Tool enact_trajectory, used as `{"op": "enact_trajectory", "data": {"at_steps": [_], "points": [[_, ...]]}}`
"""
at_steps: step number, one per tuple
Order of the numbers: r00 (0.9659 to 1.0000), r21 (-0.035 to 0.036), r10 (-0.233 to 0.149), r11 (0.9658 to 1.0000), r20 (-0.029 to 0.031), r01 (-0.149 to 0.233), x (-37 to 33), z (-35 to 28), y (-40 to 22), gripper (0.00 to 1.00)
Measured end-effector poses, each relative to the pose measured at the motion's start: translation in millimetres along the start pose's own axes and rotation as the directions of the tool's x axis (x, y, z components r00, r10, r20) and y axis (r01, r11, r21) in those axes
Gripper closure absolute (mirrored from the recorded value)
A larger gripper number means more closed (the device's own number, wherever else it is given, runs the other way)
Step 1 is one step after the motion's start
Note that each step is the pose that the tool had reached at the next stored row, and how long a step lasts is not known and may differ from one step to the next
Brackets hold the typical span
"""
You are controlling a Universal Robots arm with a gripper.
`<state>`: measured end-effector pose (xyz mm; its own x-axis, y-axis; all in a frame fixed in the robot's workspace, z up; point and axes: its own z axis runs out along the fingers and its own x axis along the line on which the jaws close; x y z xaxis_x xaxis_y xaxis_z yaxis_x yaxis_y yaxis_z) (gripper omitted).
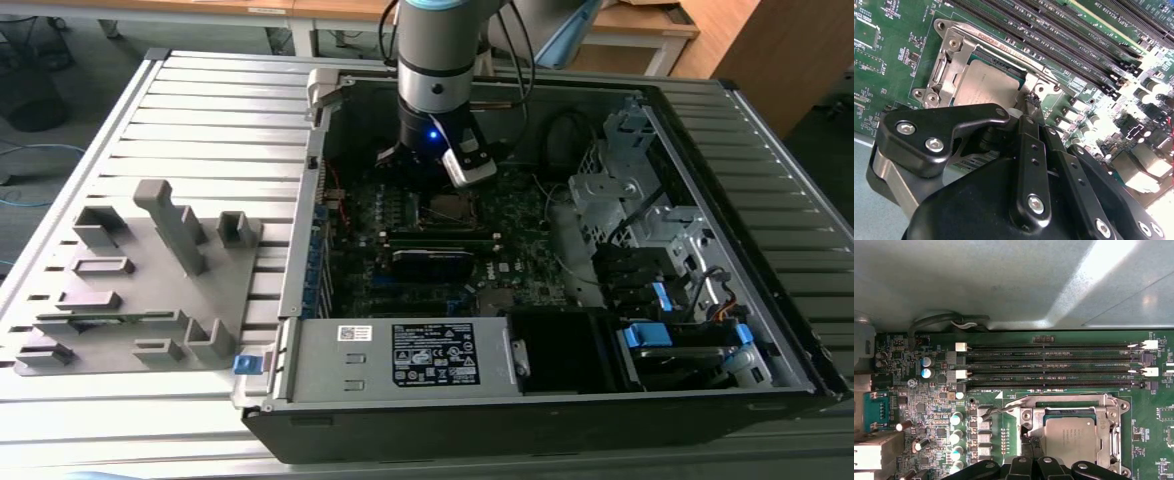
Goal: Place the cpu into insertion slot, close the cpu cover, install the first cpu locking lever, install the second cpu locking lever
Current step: 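Close the cpu cover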
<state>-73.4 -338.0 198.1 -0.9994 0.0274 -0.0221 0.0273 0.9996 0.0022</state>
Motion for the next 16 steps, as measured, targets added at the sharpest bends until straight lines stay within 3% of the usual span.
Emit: {"op": "enact_trajectory", "data": {"at_steps": [4,16], "points": [[1.0000,-0.0013,0.000,1.0000,0.0009,0.000,-0.2,-1.7,0.2,0.89],[1.0000,0.0000,0.000,1.0000,0.0000,0.000,-0.4,-19.1,0.0,0.89]]}}
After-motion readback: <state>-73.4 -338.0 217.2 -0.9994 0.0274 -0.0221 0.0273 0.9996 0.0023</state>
